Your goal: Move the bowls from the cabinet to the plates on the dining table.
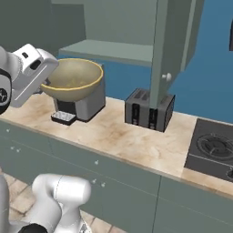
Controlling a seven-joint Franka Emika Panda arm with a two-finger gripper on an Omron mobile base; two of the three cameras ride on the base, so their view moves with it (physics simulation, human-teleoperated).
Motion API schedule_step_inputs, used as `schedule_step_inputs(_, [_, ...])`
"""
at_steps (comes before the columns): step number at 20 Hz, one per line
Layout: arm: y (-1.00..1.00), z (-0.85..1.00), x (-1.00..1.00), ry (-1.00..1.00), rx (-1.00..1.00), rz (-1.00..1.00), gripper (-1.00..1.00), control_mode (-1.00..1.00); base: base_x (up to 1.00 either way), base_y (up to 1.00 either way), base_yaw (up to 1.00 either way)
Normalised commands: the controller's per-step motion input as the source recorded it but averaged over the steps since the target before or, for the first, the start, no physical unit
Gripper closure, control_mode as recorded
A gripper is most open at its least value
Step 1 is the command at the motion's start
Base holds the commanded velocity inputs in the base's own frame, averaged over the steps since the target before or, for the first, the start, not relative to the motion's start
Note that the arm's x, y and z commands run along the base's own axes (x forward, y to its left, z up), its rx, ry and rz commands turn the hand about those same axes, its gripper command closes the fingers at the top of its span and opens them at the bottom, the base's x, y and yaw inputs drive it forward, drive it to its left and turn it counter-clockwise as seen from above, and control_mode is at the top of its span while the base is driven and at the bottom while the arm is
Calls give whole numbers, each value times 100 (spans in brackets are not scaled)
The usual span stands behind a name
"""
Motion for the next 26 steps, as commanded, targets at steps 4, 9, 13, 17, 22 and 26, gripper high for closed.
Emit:
schedule_step_inputs(4, [0, 0, 0, 0, 0, 0, 100, 100, -32, 17, 35])
schedule_step_inputs(9, [0, 0, 0, 0, 0, 0, 100, 100, -13, 19, 45])
schedule_step_inputs(13, [0, 0, 0, 0, 0, 0, 100, 100, -5, 13, 49])
schedule_step_inputs(17, [0, 0, 0, 0, 0, 0, 100, 100, -3, 8, 50])
schedule_step_inputs(22, [0, 0, 0, 0, 0, 0, 100, 100, -7, 9, 50])
schedule_step_inputs(26, [0, 0, 0, 0, 0, 0, 100, 100, -5, 7, 50])
